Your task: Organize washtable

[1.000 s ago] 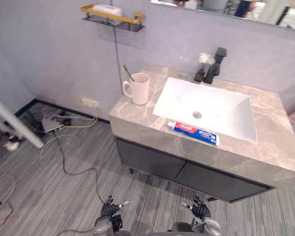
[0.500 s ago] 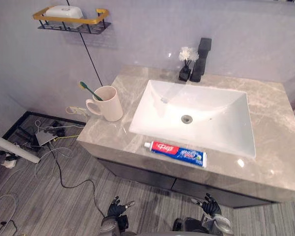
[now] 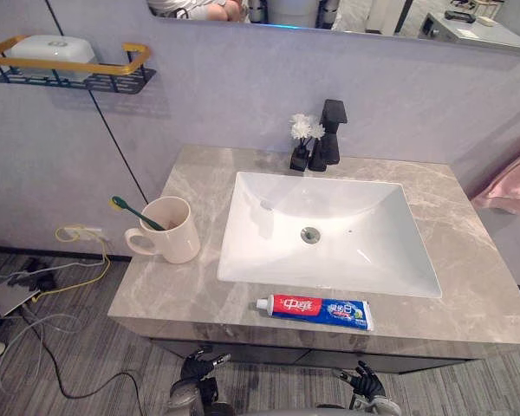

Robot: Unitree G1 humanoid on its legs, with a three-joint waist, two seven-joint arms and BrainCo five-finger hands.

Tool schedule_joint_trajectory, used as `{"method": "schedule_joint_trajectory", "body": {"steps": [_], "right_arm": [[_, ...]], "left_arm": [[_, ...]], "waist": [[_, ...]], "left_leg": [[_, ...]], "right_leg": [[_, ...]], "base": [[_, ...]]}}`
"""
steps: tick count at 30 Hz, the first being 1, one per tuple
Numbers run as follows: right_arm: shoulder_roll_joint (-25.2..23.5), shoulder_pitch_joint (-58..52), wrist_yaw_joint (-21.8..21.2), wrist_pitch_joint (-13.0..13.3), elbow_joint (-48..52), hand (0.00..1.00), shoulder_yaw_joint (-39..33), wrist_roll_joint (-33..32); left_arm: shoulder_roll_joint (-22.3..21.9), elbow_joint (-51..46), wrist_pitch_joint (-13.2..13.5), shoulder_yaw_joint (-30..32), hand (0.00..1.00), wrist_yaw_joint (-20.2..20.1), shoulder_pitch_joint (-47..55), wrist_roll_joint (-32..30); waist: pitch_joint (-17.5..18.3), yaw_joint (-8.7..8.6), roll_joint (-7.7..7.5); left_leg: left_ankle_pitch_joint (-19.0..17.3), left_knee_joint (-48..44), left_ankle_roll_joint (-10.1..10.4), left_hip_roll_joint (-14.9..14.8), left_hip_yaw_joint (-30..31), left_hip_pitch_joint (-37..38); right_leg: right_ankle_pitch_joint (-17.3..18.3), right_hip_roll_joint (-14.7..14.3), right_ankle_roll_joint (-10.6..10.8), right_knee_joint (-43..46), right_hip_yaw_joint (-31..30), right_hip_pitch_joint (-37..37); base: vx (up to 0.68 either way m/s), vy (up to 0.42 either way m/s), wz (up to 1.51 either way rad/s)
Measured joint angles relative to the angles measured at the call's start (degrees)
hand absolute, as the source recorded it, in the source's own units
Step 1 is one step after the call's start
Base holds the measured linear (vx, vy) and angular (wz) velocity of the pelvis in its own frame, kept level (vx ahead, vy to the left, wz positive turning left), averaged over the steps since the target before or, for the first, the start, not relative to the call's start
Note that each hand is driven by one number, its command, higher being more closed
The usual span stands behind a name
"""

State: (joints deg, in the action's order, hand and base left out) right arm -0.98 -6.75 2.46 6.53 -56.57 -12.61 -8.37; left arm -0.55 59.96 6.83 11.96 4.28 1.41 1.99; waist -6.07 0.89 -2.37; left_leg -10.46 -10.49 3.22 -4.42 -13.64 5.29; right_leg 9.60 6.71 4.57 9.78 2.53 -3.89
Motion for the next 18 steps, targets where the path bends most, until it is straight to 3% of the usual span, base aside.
{"method": "schedule_joint_trajectory", "body": {"steps": [5, 11, 12, 18], "right_arm": [[1.1, -0.3, -0.02, -0.13, -1.14, 0.0, -0.63, -0.06], [1.27, -0.23, 0.01, -0.16, -1.71, 0.0, -0.76, 0.02], [1.2, 0.13, 0.1, -0.22, -3.32, 0.0, -2.79, 1.21], [1.2, 0.14, 0.08, -0.22, -3.38, 0.0, -3.25, 1.11]], "left_arm": [[-0.91, 0.16, 0.27, 0.05, 0.0, -0.51, 0.92, -0.52], [-1.06, 0.12, 1.04, 0.66, 0.0, -0.52, 1.42, -0.53], [0.86, 0.31, 0.97, 1.73, 0.0, -0.5, 4.18, -0.49], [0.85, 0.38, 0.97, 1.72, 0.0, -0.52, 4.18, -0.46]], "waist": [[0.75, -0.15, 1.81], [0.84, -0.05, 1.56], [1.31, 0.18, 0.97], [1.3, 0.23, 0.97]], "left_leg": [[1.55, 3.86, 0.01, 0.4, -0.65, 2.19], [4.03, 8.22, -0.18, 0.97, -0.36, 4.3], [4.74, 10.53, -0.98, 2.78, 1.15, 5.33], [4.74, 10.6, -0.98, 2.76, 1.23, 5.27]], "right_leg": [[-1.02, -0.56, 0.23, -1.69, -1.02, -0.22], [-2.01, -0.66, 0.4, -3.16, -0.81, -1.01], [-3.5, 0.46, 1.21, -6.2, -0.15, -2.83], [-3.5, 0.47, 1.21, -6.26, 0.04, -2.84]], "base": [[-0.06, -0.002, -0.12], [-0.06, -0.009, 0.01], [0.0, 0.0, 0.0], [0.0, 0.0, 0.0]]}}
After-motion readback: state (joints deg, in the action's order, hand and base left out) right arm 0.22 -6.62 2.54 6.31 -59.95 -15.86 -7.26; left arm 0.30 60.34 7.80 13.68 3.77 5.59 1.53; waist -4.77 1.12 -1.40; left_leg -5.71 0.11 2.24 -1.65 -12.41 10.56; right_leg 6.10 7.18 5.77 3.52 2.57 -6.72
